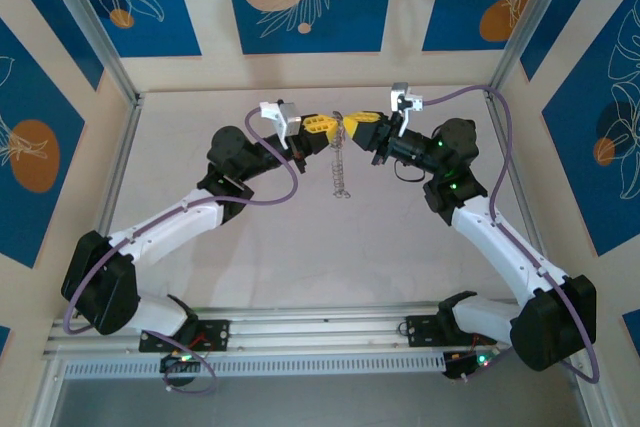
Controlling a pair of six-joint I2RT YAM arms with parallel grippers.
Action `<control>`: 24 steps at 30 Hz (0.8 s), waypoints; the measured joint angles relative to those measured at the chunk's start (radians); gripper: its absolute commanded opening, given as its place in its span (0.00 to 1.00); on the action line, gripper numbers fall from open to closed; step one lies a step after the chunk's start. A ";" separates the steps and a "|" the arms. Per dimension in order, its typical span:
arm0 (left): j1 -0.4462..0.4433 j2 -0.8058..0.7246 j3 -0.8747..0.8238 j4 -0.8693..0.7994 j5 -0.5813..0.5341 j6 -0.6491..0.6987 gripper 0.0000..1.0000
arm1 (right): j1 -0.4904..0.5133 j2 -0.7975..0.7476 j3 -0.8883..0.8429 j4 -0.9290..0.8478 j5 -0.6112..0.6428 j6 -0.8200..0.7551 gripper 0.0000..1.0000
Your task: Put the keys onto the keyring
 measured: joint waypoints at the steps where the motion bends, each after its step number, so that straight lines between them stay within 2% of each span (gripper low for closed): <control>1: 0.000 0.000 0.000 0.000 0.000 0.000 0.00 | 0.001 0.000 0.002 0.000 0.000 0.000 0.00; 24: -0.011 0.013 0.002 -0.001 0.000 0.000 0.00 | -0.023 0.006 0.014 0.009 0.010 -0.003 0.00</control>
